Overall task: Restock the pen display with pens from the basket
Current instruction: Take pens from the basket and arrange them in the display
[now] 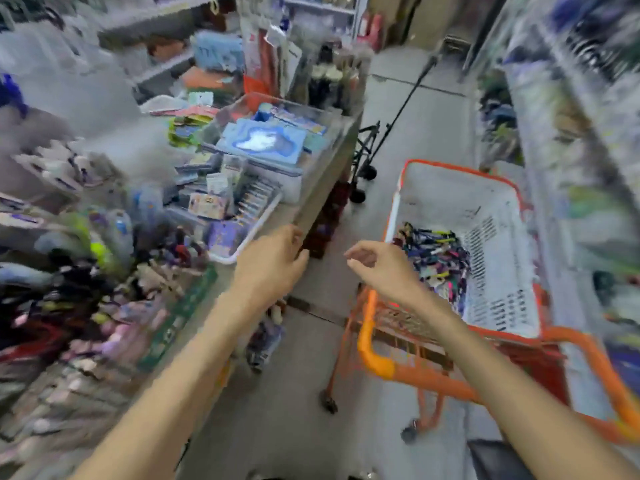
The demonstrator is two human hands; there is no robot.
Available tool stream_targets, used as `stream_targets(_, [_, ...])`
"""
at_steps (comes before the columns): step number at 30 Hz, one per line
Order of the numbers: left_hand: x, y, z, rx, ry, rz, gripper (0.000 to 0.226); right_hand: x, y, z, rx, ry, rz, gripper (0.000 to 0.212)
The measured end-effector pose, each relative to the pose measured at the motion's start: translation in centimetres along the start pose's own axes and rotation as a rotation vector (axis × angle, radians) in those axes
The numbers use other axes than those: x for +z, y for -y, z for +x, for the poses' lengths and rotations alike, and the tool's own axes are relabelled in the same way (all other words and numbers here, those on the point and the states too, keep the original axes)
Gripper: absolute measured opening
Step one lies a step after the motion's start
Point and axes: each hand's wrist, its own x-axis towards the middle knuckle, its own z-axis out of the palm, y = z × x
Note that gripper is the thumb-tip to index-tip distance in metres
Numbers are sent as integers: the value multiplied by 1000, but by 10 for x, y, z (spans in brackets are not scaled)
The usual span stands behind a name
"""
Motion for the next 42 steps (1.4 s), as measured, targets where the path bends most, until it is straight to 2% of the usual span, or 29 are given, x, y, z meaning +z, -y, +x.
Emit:
stream_targets(5, [79,-76,15,87,179,-4,37,-51,-95,-34,157,-20,11,11])
stream_targets(10, [148,-132,22,95,278,-24,34,-90,-176,-59,269,21,-42,13])
stream_targets(14, [186,-151,37,91,352,-19,26,-107,-220,-62,355,-1,-31,15])
stream_targets(19, [226,-164,73,74,469,-10,34,-112,-260,-48,436,31,-4,16])
stream_targets(25, [286,-164,124,37,618,47,33,-98,-306,-7,519,113,29,18])
stream_targets(32, [355,-164,167,-52,855,147,12,-71,-357,28,633,308,-12,25])
stream_targets(36, [382,-161,172,-101,959,201,36,-51,-379,41,693,469,-70,32])
stream_targets(38, [393,-159,173,-108,968,205,39,-41,-387,48,700,559,-136,36])
stream_targets(42, [415,-155,173,-123,890,242,45,-22,-393,55,678,669,-309,71])
